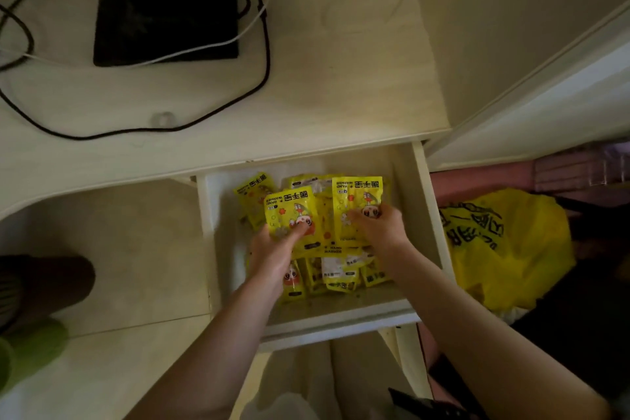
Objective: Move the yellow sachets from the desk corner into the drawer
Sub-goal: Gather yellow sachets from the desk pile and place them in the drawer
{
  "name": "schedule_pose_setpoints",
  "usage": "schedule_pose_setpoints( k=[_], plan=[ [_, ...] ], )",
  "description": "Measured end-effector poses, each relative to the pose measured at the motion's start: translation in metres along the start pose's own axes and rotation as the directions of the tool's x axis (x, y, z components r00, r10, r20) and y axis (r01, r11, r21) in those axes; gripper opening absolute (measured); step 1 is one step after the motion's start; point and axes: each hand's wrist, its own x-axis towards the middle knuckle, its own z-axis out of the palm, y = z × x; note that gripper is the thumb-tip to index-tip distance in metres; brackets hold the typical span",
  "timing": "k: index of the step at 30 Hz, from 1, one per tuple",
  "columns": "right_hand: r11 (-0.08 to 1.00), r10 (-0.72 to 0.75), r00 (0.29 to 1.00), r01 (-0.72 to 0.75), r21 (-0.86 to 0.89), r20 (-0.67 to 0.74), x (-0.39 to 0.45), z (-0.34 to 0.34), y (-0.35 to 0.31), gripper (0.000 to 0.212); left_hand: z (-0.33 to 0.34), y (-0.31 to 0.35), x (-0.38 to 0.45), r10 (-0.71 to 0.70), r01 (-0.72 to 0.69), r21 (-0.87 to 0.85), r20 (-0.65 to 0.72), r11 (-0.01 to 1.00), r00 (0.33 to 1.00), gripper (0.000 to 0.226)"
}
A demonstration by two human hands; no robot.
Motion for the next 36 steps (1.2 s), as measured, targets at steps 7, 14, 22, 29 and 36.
schedule_pose_setpoints(
  k=[7,14,22,29,36],
  plan=[
    [0.998,0.043,0.998,-0.045,-0.034,-0.039,0.071,0.020,-0.032,0.043,0.021,0.038,0.056,0.018,-0.017,0.024,-0.061,1.000,0.998,0.085],
    [0.989,-0.020,0.999,0.012,-0.150,-0.048,0.105,0.019,-0.047,0.040,0.019,0.049,0.092,0.116,-0.103,0.188,-0.060,0.977,0.991,0.072],
    [0.916,-0.038,0.998,0.012,-0.402,-0.056,0.090,-0.019,-0.022,0.026,-0.019,0.026,0.080,0.170,-0.135,0.354,-0.070,0.925,0.983,0.039],
    [0.888,-0.086,0.996,0.061,-0.456,-0.033,0.038,-0.037,-0.010,0.032,-0.041,0.011,0.038,0.188,-0.140,0.316,-0.127,0.938,0.974,0.034],
    [0.831,-0.262,0.961,0.270,-0.487,0.085,-0.019,-0.037,-0.001,0.038,-0.052,-0.008,-0.017,0.275,-0.214,0.357,-0.129,0.909,0.953,0.032]
  ],
)
